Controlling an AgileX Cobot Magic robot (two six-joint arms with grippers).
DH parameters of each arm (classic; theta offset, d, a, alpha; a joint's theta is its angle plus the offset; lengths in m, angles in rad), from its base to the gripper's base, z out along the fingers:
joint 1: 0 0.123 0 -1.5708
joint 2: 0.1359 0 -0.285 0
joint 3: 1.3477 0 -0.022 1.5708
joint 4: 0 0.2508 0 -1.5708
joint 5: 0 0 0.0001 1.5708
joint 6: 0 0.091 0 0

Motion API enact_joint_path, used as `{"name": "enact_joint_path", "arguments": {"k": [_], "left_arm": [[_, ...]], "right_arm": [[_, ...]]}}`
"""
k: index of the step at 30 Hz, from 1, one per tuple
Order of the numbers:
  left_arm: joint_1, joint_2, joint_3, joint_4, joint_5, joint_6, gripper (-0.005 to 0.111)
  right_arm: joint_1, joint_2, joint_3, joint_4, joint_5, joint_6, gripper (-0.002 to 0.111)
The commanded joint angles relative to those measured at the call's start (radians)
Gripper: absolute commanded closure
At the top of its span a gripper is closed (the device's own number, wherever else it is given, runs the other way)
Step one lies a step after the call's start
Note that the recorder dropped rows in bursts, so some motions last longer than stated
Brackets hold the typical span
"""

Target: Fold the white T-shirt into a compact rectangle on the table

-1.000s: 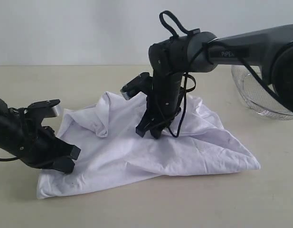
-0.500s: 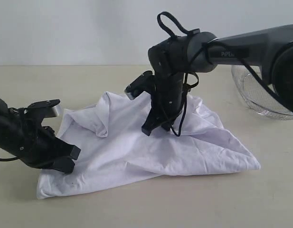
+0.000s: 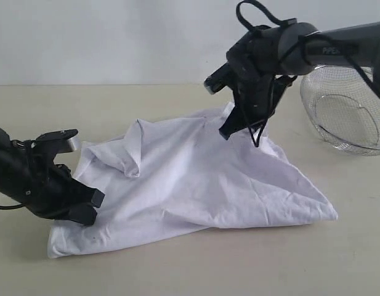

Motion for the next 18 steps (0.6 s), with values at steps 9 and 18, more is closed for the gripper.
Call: {"name": "enact_joint_path", "arguments": {"k": [9, 18], "left_arm": [[-0.005, 0.0, 0.004, 0.003, 0.021, -0.007, 0.102], [-0.005, 0.0, 0.004, 0.003, 0.017, -0.009, 0.102]], "right_arm": [[-0.093, -0.012, -0.003, -0.082, -0.111, 0.019, 0.104], [-0.093, -0.012, -0.004, -0.243, -0.125, 0.167, 0.028]]}}
